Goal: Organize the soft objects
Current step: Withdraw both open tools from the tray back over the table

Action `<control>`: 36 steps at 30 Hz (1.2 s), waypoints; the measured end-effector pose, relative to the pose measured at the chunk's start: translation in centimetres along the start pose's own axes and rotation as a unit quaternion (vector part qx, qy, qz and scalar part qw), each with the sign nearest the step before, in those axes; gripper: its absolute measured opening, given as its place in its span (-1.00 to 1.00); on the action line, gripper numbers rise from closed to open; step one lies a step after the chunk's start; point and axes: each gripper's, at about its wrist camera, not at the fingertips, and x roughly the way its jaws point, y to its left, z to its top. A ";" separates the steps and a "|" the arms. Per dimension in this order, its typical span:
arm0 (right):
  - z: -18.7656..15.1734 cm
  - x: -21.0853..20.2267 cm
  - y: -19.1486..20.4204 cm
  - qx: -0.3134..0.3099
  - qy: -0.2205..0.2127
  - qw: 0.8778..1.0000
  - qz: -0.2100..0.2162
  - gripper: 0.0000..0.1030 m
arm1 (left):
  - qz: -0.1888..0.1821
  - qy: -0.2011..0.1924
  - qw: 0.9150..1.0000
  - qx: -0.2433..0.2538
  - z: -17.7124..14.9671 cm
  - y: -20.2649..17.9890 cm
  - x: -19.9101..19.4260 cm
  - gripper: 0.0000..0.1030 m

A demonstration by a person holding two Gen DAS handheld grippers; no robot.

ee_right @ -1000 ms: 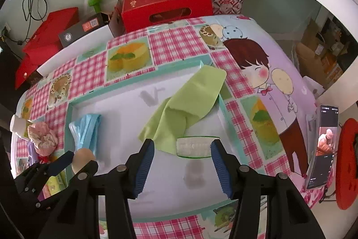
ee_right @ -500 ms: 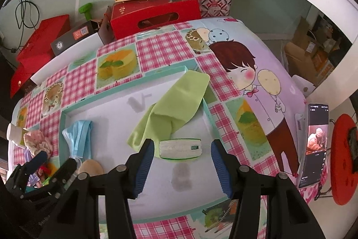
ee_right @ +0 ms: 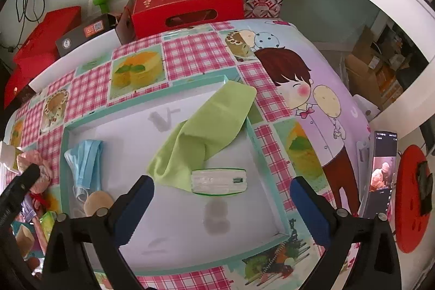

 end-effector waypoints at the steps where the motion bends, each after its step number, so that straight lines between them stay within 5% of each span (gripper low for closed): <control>1: 0.0 0.0 0.1 -0.002 0.000 1.000 0.000 0.97 | 0.001 0.000 1.000 -0.004 0.1 0.2 0.0 0.90; 24: 0.0 -0.3 0.8 -0.014 -0.005 1.000 0.008 0.97 | 0.007 -0.006 0.998 -0.056 0.8 4.3 -1.3 0.90; 36: 0.0 -1.4 2.9 -0.035 -0.022 0.999 0.033 0.97 | 0.096 -0.043 0.988 -0.114 1.4 11.9 -4.5 0.90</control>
